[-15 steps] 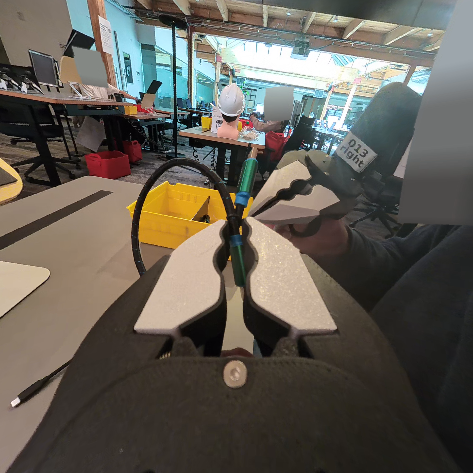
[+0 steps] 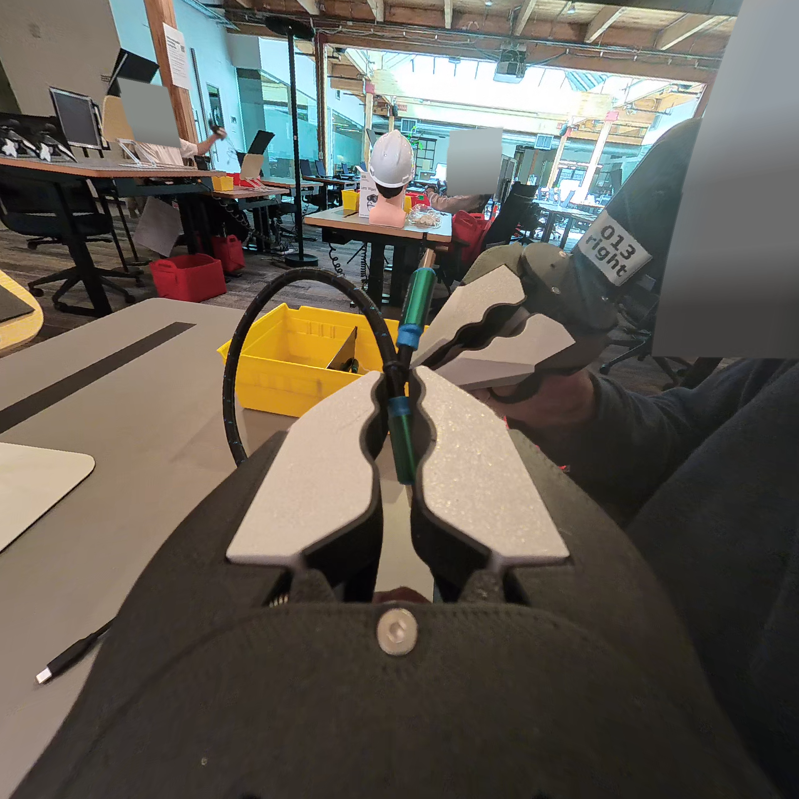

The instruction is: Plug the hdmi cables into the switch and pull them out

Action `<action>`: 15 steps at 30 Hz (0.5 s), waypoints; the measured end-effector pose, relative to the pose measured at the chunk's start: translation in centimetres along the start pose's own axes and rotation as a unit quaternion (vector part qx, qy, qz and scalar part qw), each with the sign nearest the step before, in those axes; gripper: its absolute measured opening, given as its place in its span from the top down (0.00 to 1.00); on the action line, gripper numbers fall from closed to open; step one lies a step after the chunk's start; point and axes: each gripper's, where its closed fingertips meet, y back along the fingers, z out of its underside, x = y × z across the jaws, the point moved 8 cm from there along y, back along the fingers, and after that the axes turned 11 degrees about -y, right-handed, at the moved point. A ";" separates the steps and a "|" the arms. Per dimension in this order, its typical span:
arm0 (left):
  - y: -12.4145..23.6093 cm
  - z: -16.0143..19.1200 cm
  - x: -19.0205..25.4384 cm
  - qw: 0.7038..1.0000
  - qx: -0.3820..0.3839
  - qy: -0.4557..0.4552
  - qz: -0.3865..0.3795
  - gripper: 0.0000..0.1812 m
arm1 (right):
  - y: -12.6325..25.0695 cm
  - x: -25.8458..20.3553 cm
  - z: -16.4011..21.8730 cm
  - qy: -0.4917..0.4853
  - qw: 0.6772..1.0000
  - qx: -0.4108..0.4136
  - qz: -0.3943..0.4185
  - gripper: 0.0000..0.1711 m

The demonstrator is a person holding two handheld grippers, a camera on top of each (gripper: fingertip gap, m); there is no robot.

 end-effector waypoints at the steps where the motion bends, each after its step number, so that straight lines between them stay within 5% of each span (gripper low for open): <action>1: 0.0 0.0 0.0 1.000 0.001 0.001 0.001 0.96 | 0.0 0.0 0.0 -0.001 1.000 0.001 0.000 1.00; 9: 0.1 -0.3 0.2 0.999 0.000 -0.033 -0.005 0.96 | 0.1 1.2 0.4 -0.152 0.984 0.055 -0.077 1.00; 15: 0.4 -0.8 0.5 0.995 -0.009 -0.101 -0.024 0.95 | -0.4 2.3 1.5 -0.362 0.904 0.120 -0.194 1.00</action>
